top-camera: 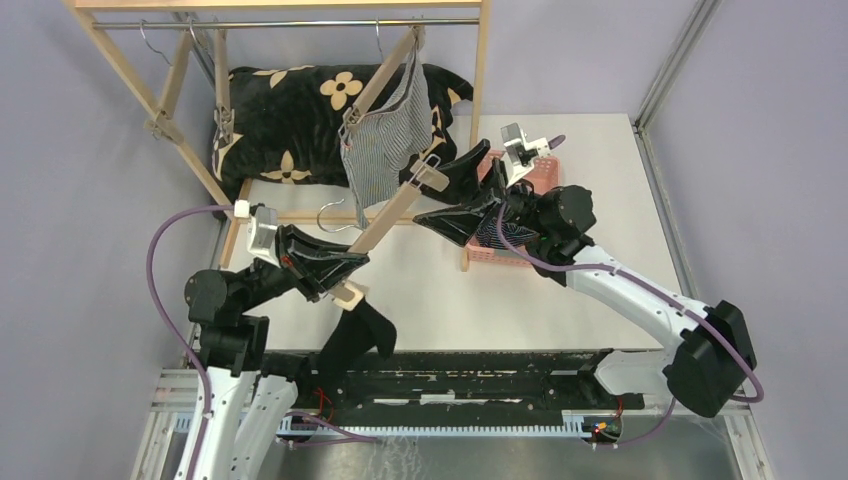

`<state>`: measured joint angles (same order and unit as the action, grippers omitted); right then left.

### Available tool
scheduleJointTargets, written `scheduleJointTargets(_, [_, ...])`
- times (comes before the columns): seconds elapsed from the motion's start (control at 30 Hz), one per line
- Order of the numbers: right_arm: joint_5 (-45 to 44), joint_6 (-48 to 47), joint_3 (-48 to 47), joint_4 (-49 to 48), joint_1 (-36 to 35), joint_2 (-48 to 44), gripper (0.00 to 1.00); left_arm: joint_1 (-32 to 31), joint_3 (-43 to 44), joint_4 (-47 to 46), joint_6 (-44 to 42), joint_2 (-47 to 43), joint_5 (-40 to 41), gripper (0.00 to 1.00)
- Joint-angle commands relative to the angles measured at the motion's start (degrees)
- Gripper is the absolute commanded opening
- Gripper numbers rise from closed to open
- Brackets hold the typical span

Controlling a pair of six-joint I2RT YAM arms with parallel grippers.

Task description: Remove the underwear clipped to the hanger

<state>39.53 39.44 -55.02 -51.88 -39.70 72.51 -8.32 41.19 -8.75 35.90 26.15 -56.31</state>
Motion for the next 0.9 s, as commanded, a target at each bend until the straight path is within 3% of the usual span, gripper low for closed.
scheduleJointTargets(0.0, [-2.32, 5.43, -2.21, -16.88, -1.16, 2.25, 0.94, 0.25, -2.84, -17.54, 10.91, 2.05, 3.57, 0.03])
scheduleJointTargets(0.27, [-2.7, 6.9, -8.76, -18.36, -4.3, 8.27, 0.82, -0.16, -4.09, -22.87, 12.69, 4.16, 5.39, 0.03])
scheduleJointTargets(0.57, [-3.95, 2.95, -10.88, -14.31, -7.03, 10.82, 0.79, -0.47, -4.45, -22.71, 12.91, 4.34, 4.81, 0.03])
scheduleJointTargets(0.8, [-4.26, 1.02, -13.38, -11.53, -8.59, 12.96, 0.65, -0.63, -5.07, -22.18, 13.44, 3.86, 4.33, 0.03])
scheduleJointTargets(0.87, [-4.2, 0.74, -14.26, -10.78, -9.01, 13.66, 0.56, -0.62, -5.4, -22.18, 13.53, 3.8, 4.2, 0.03])
